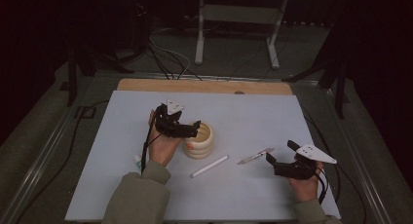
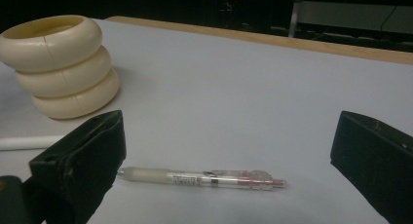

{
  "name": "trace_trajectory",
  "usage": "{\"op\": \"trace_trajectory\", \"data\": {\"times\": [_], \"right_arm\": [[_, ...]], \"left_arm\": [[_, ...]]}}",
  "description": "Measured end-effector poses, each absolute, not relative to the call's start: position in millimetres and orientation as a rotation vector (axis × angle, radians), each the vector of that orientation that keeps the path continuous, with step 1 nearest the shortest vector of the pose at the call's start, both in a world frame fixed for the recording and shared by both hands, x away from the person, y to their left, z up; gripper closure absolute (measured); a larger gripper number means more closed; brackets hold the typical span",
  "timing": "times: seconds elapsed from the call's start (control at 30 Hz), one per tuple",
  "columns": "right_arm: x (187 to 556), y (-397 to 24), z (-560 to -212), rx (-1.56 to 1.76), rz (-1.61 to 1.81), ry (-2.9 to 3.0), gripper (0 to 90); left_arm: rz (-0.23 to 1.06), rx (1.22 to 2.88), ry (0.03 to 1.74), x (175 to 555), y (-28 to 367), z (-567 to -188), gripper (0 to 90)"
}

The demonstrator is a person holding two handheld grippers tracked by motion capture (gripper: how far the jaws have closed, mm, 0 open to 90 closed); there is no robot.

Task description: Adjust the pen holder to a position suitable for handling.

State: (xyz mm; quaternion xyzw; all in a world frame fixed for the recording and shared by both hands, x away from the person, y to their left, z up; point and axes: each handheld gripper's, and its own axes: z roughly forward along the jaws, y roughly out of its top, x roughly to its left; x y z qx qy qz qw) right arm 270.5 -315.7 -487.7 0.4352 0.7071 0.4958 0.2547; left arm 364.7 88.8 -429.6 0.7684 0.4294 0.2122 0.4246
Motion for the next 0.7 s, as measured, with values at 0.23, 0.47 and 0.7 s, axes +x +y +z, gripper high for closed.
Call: {"op": "trace_trajectory", "data": {"times": [0.23, 0.47, 0.7], "right_arm": [[270.2, -315.5, -487.8, 1.181, 1.346, 1.923, 0.3], [270.2, -315.4, -488.0, 1.178, 1.349, 1.925, 0.3], [269.8, -314.3, -487.8, 1.180, 1.345, 1.929, 0.3]], "left_arm": [[0.542, 1.895, 1.063, 356.5, 96.1, -421.2, 0.1], [0.566, 1.845, 1.083, 346.7, 106.9, -411.2, 0.1], [0.584, 1.849, 1.103, 338.3, 116.3, -406.3, 0.1]]}}
